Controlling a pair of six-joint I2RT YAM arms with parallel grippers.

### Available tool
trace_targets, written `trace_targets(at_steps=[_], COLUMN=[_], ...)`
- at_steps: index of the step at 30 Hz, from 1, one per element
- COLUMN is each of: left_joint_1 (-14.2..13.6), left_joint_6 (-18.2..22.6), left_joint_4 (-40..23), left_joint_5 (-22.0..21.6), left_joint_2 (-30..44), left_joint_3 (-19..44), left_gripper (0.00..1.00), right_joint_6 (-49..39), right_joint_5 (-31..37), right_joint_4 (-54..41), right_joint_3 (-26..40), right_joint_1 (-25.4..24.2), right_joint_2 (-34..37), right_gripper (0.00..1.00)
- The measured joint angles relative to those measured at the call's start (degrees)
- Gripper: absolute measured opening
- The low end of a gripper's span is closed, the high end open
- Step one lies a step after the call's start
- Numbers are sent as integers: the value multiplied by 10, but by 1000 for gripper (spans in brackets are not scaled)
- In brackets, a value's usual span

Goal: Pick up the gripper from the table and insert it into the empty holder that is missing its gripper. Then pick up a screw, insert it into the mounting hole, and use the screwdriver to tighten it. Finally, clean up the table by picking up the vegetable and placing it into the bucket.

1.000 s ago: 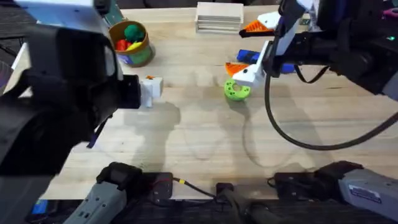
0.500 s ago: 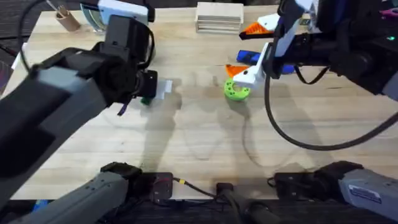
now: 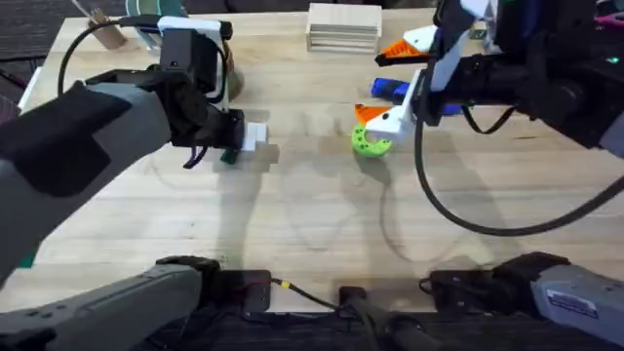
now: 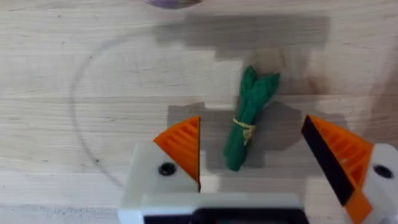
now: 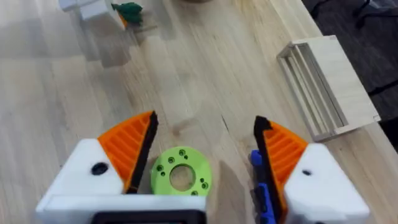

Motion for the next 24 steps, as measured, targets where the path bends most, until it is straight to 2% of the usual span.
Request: trace_targets(at_steps=[10, 16, 20, 24], left_joint_1=[31, 32, 32, 32], left_joint_6=[29, 31, 33, 33], left_joint_4=[30, 38, 45, 47], left_joint_5=[51, 66, 73, 80], left_joint_2=[31, 81, 86, 87], left_joint_3=[0, 0, 3, 4], left_gripper=[993, 992, 997, 907], right_joint_6=[0, 0, 0, 0], right_joint_5=[0, 0, 0, 0], right_joint_4=[0, 0, 0, 0], right_joint_3=[0, 0, 0, 0], right_joint_1=[0, 0, 0, 0], right_joint_2=[0, 0, 0, 0], right_gripper=[991, 991, 992, 991])
